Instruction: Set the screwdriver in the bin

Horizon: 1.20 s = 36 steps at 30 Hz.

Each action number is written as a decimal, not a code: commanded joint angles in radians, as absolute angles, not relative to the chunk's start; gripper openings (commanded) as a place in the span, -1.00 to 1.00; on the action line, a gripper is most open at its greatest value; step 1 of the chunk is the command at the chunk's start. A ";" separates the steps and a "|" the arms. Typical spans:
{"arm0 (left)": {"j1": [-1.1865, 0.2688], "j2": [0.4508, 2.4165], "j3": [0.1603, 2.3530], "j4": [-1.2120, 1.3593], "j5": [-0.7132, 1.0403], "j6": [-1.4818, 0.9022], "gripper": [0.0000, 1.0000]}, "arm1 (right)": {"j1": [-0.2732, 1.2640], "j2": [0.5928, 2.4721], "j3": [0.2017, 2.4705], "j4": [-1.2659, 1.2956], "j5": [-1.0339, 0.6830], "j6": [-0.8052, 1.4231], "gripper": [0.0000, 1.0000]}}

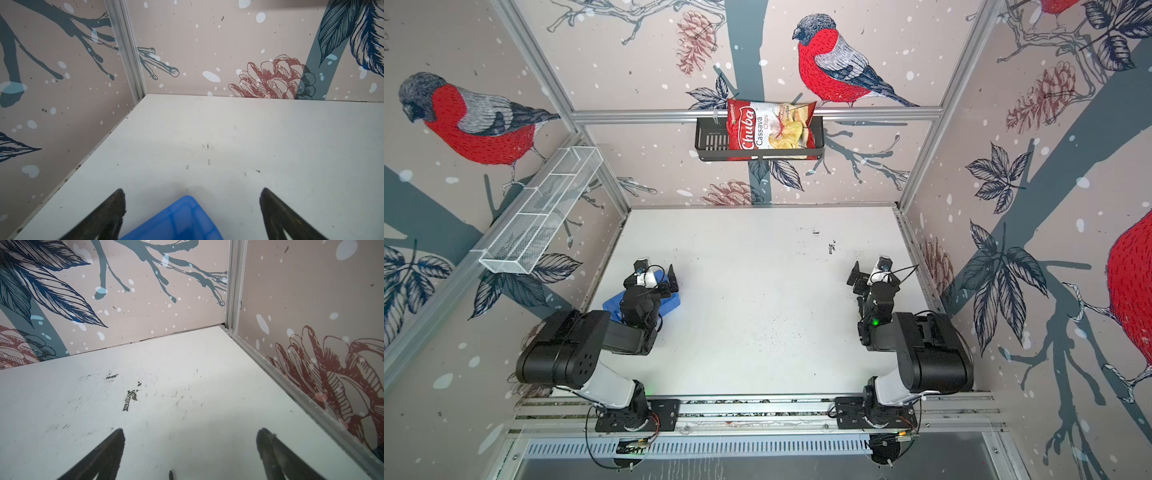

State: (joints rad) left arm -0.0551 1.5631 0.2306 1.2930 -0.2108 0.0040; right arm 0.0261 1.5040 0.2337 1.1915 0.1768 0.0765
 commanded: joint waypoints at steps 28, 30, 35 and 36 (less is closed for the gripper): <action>-0.055 1.560 0.232 1.317 -0.204 0.005 0.98 | 0.028 1.502 0.236 1.194 0.180 0.077 0.99; -0.055 1.560 0.229 1.321 -0.207 0.006 0.98 | 0.028 1.500 0.236 1.196 0.180 0.077 0.99; -0.081 1.532 0.229 1.299 -0.224 0.031 0.98 | 0.034 1.469 0.236 1.171 0.195 0.079 0.99; -0.085 1.524 0.222 1.315 -0.230 0.037 0.98 | 0.034 1.448 0.240 1.148 0.196 0.078 0.99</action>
